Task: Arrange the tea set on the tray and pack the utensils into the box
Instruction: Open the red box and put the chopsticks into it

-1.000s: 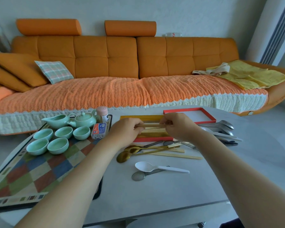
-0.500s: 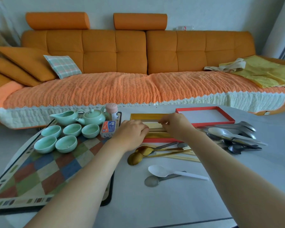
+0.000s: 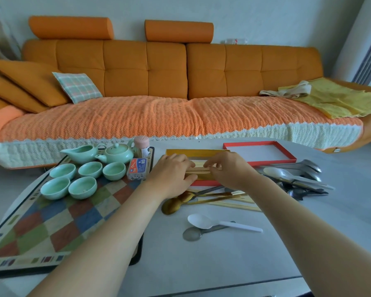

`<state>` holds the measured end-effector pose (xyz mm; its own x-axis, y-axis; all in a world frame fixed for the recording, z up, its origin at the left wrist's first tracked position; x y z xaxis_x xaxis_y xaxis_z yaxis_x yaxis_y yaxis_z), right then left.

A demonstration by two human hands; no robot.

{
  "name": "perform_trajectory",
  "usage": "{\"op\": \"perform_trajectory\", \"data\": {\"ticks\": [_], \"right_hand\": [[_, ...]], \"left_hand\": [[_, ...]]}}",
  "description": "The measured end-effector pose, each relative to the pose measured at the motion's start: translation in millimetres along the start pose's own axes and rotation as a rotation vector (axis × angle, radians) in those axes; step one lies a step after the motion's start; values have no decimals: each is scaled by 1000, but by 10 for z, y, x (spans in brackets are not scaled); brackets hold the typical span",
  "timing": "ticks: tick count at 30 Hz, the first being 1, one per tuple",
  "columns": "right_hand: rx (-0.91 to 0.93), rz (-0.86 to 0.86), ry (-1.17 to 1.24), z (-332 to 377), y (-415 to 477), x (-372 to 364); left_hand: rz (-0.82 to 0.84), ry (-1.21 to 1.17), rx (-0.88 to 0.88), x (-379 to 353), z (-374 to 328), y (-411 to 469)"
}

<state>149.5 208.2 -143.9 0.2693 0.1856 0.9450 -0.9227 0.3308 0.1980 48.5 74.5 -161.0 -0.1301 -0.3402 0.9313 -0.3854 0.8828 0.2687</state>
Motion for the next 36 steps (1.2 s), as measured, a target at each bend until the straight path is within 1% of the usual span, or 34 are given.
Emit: {"op": "perform_trajectory", "data": {"ticks": [3,5,7,9,12,14,18,23,28,36], "right_hand": [[78,-67,-25,40,-115,157],[103,-30,-49,53,-209,202],[111,38,-98,66,-323,214],[119,116,-144,66,-448,209],[78,316,-188,-8,-626,152],[60,363,-194,-62,-702,129],[26,353,-235,-141,-746,104],[-39,314,-195,-213,-779,81],[8,370,-238,-160,-798,118],[17,434,-246,-194,-815,159]], "left_hand": [[-125,-45,-92,93,-204,-48],[-142,-85,-135,113,-331,-79],[-92,-136,-151,90,-443,-115],[-2,-203,-143,29,-549,-160],[100,-175,-152,-101,-639,-213],[143,-163,-135,-156,-624,-227],[156,-205,-67,-137,-555,-241],[160,-215,-11,-124,-509,-250],[162,-182,-23,-134,-529,-266],[181,-231,-17,-140,-580,-237]]}}
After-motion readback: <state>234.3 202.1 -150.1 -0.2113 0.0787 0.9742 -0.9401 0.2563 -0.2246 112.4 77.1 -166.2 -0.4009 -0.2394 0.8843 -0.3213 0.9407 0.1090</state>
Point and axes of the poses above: each hand's wrist, its own y-axis towards the middle knuckle, its own x-axis out of the back of the hand, z = x × y, the point moved 5 cm from there along y, towards the middle knuckle, and after that the axes turned 9 degrees about -y, right-handed, at the moved point
